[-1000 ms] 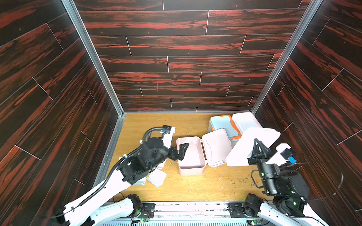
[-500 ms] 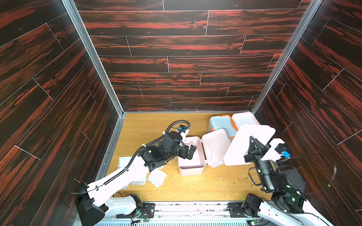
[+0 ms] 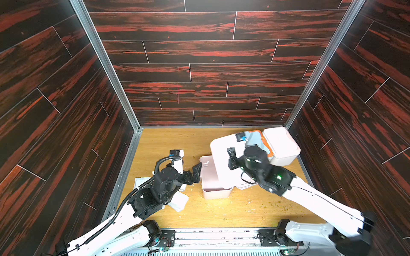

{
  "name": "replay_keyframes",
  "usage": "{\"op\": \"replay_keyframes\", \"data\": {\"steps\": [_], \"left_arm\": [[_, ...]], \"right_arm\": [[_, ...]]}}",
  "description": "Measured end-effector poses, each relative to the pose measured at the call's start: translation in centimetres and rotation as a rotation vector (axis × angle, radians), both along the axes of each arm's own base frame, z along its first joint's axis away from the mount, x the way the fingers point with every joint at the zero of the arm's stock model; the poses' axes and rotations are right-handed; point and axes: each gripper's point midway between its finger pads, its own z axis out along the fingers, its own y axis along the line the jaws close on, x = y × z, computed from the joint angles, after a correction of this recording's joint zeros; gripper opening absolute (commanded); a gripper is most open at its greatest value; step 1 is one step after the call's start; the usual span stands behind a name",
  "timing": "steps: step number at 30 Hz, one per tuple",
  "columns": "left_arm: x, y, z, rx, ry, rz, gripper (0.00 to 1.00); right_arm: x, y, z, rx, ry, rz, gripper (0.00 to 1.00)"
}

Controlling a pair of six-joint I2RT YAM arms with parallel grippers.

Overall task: Open first aid kits and take out gauze
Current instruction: Place the compartment layer in the first aid kit.

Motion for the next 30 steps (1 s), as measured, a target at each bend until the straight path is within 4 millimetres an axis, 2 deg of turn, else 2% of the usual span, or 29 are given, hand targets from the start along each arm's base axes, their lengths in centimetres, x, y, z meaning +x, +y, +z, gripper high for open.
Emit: {"op": "replay_keyframes", "data": {"steps": [4,9,15,26,30], "left_arm": [[-0.3,0.9,-0.1,-0.009,-0.009,0.019,1.00],[-0.9,1.6,-0.1,-0.026,-0.028,0.021,1.00],[-1.2,1.8,-0.9,-0.030,-0.030,0.018,1.00],[-1.3,2.0,-1.0,-0.039,-0.038,0.018,1.00],[-1.4,2.0,-0.8,-0.045,-0.043,0.018,1.00]], "right_arm": [[1.4,1.9,-3.3,-0.045,0.163,-0.053,0.00],[3.1,2.8,-6.9,-0.104,0.330,-0.178,0.00],[4.2,3.4,-10.9,-0.187,0.459,-0.279,0.00],[3.9,3.8,-15.3,-0.286,0.564,-0.299,0.00],[3.8,4.1,-16.2,-0.302,0.584,-0.284,0.00]]}}
